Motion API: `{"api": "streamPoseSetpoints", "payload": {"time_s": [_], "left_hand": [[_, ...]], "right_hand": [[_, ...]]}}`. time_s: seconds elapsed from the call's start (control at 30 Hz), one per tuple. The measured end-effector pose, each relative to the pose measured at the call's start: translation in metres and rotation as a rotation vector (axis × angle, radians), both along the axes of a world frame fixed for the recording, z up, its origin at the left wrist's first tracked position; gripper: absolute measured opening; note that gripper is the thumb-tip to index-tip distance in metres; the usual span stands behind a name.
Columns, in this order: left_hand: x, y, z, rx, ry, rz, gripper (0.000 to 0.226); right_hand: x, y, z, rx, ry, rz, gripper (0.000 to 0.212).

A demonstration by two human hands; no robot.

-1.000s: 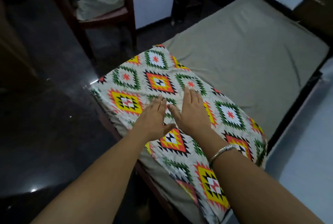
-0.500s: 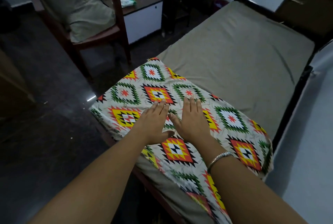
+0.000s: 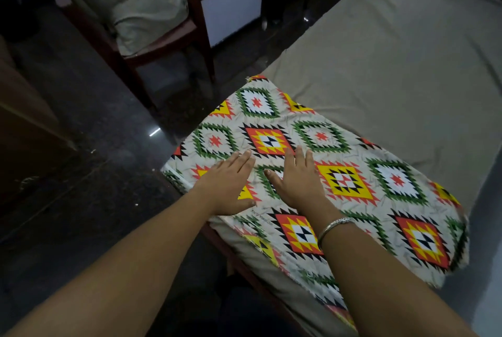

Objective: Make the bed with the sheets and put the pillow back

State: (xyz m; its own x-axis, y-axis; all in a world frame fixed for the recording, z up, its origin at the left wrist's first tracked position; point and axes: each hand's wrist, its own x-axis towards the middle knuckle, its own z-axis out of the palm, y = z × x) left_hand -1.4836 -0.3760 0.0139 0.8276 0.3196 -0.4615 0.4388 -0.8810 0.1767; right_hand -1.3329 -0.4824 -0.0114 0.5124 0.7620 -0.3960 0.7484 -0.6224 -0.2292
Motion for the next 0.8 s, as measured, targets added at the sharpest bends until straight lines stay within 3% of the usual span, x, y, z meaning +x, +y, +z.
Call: {"api": "streamPoseSetpoints", "payload": {"time_s": [0.37,0.8], "left_hand": [[0.045,0.086,-0.008,-0.094,0.044,-0.071,0.091],[0.086,0.313,-0.016,-0.089,-0.012,-0.580,0.088]], "right_hand": [[0.002,0.085,0.020,-0.065,-0.037,-0.051,0.073],[-0.031,0.267,0.024,-0.054,-0.061,-0.650,0.076]]}}
